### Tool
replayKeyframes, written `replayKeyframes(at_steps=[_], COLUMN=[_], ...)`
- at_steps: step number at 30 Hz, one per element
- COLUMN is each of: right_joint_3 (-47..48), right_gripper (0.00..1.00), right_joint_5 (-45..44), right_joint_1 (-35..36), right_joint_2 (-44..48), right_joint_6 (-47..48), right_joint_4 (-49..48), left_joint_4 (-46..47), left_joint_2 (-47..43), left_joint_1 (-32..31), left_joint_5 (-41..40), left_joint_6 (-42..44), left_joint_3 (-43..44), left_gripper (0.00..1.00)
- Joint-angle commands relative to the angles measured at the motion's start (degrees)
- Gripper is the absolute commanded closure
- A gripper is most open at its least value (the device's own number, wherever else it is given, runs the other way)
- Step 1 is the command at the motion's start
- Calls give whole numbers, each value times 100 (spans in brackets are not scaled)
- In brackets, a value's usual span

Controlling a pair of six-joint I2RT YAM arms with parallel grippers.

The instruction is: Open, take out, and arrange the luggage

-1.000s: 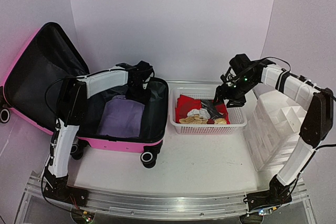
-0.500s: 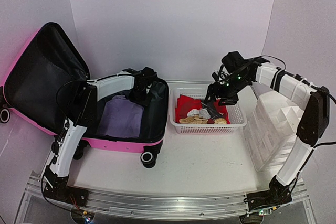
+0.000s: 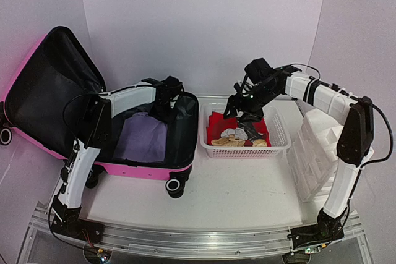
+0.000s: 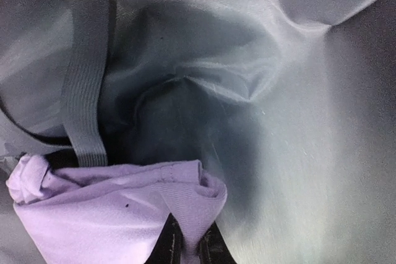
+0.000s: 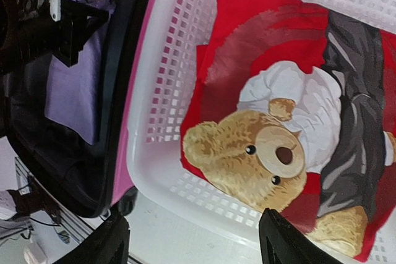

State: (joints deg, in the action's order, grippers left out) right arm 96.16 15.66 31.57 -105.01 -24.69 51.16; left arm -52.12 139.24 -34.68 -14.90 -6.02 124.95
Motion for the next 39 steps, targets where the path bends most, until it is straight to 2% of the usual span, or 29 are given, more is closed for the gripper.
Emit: replayKeyframes(at_steps=[1, 12, 15, 19, 20, 26, 39], right_joint_3=[528, 2235, 2805, 3540, 3722, 4509, 4978], right_gripper=[27, 27, 24, 4, 2, 2, 2], right_joint_5=[512, 995, 1032, 1104, 1090, 1088, 922], right_joint_1=[20, 148, 236, 373, 410, 620, 978], right_joint_2=[-396, -1873, -2296, -2830, -2952, -3607, -4483], right_joint_6=[-845, -2330, -2669, -2990, -3031, -3359, -4197], right_joint_4=[-777, -1302, -1344, -1397, -1404, -1457, -1509], left_joint_4=[289, 662, 750, 838, 857, 961, 1161], left_joint_2=[-942, -2107, -2336, -2560, -2612, -2896, -3359], left_joint_1=[14, -12, -51, -136, -162, -299, -472], left_joint_5=[464, 1210, 1379, 1550, 1633, 1684, 1843], left_joint_6=[-76, -264, -289, -304, -303, -273, -171], left_joint_3=[-235, -1306, -1561, -1783, -1834, -2125, -2688], left_gripper=[100, 100, 100, 100, 100, 100, 100])
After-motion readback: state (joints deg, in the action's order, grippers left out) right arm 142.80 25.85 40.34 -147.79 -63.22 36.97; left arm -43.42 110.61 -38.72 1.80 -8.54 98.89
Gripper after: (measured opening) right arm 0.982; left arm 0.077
